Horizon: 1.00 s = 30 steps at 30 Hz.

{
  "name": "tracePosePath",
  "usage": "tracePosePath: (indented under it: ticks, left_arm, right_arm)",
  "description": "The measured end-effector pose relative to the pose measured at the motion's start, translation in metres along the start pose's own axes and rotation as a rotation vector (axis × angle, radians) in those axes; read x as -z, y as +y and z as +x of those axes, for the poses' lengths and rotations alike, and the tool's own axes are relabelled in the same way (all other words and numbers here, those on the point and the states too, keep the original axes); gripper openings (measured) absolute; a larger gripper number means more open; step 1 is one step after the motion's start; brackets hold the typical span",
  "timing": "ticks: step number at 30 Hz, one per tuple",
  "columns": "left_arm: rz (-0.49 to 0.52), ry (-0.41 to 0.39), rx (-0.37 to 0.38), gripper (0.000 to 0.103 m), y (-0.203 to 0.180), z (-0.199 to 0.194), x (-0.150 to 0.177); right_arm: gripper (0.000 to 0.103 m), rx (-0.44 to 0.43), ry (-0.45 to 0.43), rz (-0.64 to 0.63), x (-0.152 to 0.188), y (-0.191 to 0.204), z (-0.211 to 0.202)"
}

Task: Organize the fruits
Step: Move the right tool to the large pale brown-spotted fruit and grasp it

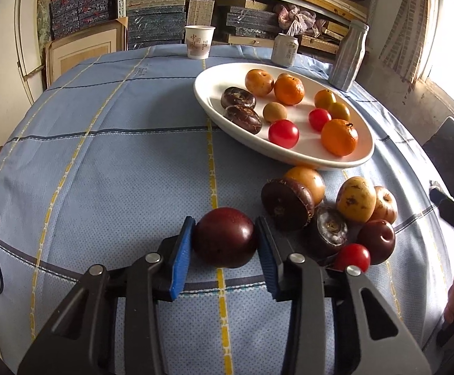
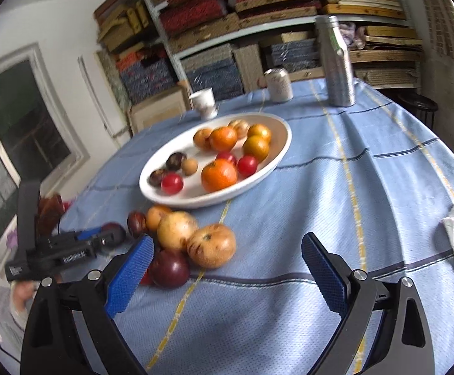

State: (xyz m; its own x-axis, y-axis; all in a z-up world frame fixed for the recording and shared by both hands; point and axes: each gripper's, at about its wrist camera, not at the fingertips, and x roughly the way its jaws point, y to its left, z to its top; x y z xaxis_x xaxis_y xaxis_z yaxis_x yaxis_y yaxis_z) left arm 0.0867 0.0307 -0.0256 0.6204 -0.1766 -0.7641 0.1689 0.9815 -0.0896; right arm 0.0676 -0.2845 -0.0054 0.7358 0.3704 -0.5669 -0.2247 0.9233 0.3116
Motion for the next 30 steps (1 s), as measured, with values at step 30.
tracePosePath:
  ticks: [30]
  left_arm:
    - [0.008,0.018,0.008,0.039,-0.002,0.005,0.002]
  right_arm:
    - [0.049,-0.184,0.226,0.137,-0.004,-0.008,0.064]
